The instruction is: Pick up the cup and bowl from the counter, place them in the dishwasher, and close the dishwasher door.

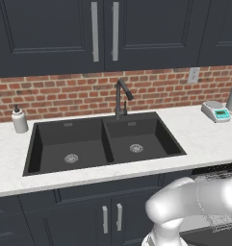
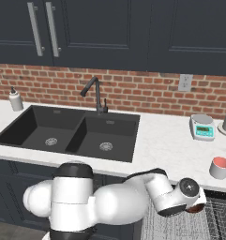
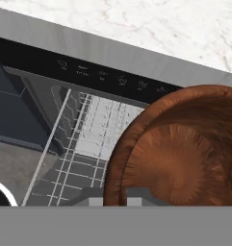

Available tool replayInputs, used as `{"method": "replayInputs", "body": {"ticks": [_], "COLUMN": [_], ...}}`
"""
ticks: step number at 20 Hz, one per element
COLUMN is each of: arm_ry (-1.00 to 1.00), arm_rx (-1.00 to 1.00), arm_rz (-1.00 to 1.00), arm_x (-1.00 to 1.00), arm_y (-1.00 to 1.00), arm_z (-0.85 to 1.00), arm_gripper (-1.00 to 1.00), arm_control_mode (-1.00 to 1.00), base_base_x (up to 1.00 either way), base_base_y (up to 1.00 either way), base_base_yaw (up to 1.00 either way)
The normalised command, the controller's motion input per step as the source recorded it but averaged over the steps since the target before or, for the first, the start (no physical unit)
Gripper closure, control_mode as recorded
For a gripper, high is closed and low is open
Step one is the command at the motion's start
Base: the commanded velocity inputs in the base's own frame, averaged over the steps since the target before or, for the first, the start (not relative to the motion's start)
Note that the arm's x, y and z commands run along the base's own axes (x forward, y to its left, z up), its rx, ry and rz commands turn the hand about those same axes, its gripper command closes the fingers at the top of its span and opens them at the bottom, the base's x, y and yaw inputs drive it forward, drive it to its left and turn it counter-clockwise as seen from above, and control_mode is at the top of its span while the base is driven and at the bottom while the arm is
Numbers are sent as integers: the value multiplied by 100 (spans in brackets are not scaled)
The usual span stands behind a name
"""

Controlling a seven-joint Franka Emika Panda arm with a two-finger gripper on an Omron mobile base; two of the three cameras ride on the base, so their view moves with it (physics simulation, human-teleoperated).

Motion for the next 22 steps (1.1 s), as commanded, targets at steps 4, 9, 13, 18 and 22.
{"method": "replayInputs", "body": {"ticks": [4, 9, 13, 18, 22], "arm_ry": [0, 0, 0, 6, 22], "arm_rx": [0, 0, 0, 0, 0], "arm_rz": [1, 0, 0, 0, 0], "arm_x": [11, 14, 24, 37, 46], "arm_y": [-27, -1, 0, 0, 0], "arm_z": [-24, -53, -64, -63, -46], "arm_gripper": [100, 100, 100, 100, 100], "arm_control_mode": [-100, -100, -100, -100, -100], "base_base_x": [0, 0, 0, 0, 0], "base_base_y": [0, 0, 0, 0, 0], "base_base_yaw": [0, 0, 0, 0, 0]}}
